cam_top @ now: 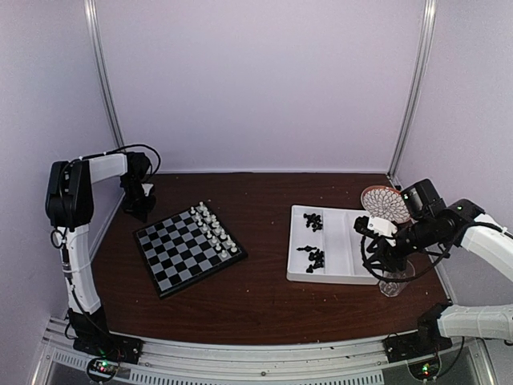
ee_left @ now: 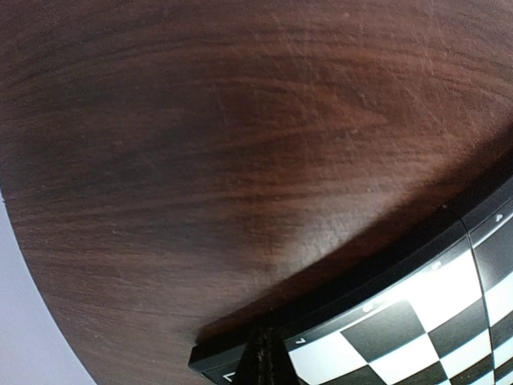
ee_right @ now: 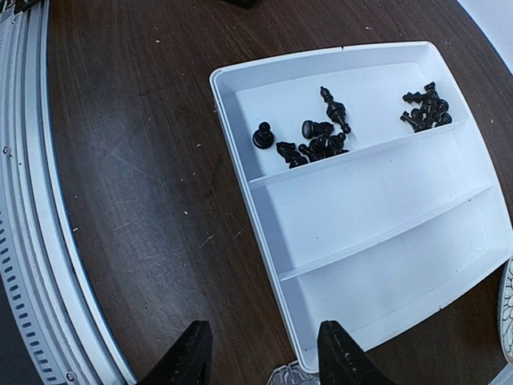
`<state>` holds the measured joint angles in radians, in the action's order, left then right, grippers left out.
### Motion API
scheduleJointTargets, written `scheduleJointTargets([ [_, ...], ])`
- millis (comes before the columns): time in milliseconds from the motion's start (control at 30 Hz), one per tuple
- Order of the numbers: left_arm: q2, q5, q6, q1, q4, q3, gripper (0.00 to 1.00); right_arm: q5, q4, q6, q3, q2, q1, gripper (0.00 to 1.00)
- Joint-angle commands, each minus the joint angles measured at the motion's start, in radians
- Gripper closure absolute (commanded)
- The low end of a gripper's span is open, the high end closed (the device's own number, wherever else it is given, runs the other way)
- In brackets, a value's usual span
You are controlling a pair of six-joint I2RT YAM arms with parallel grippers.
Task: Set up the chess pieces on the board
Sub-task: Position the chessboard at the center of the board.
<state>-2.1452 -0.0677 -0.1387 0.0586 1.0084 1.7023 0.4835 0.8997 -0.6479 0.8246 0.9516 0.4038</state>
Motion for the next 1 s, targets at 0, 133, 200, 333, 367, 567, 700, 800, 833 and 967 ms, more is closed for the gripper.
scheduleJointTargets([
  [0,-0.001,0.064,0.030,-0.005,0.020,-0.027,1.00,-0.019,-0.018,0.007,-0.015,-0.007,0.004,0.51],
  [133,0.037,0.107,0.034,0.005,0.021,-0.094,1.00,-0.019,-0.015,0.007,-0.016,-0.006,0.005,0.51],
  [200,0.066,0.126,0.036,0.009,0.015,-0.135,1.00,-0.019,-0.018,0.007,-0.016,-0.005,0.005,0.51],
  [333,0.117,0.177,0.029,0.024,0.011,-0.220,1.00,-0.019,-0.018,0.007,-0.016,0.003,0.006,0.51],
  [367,0.135,0.185,0.028,0.036,0.006,-0.245,1.00,-0.020,-0.018,0.007,-0.016,0.004,0.006,0.51],
  [567,0.246,0.134,0.001,0.110,-0.029,-0.359,1.00,-0.025,-0.018,0.008,-0.015,0.013,0.006,0.51],
  [700,0.241,0.043,-0.046,0.057,-0.074,-0.268,1.00,-0.031,-0.019,0.011,-0.014,0.021,0.006,0.51],
  [800,0.195,-0.004,-0.085,0.023,-0.119,-0.183,1.00,-0.032,-0.020,0.011,-0.015,0.020,0.006,0.51],
  [833,0.168,-0.020,-0.087,0.011,-0.121,-0.152,1.00,-0.031,-0.020,0.011,-0.016,0.021,0.006,0.51],
  [967,0.016,-0.034,-0.068,-0.028,-0.074,-0.004,1.00,-0.035,-0.021,0.011,-0.016,0.017,0.004,0.51],
])
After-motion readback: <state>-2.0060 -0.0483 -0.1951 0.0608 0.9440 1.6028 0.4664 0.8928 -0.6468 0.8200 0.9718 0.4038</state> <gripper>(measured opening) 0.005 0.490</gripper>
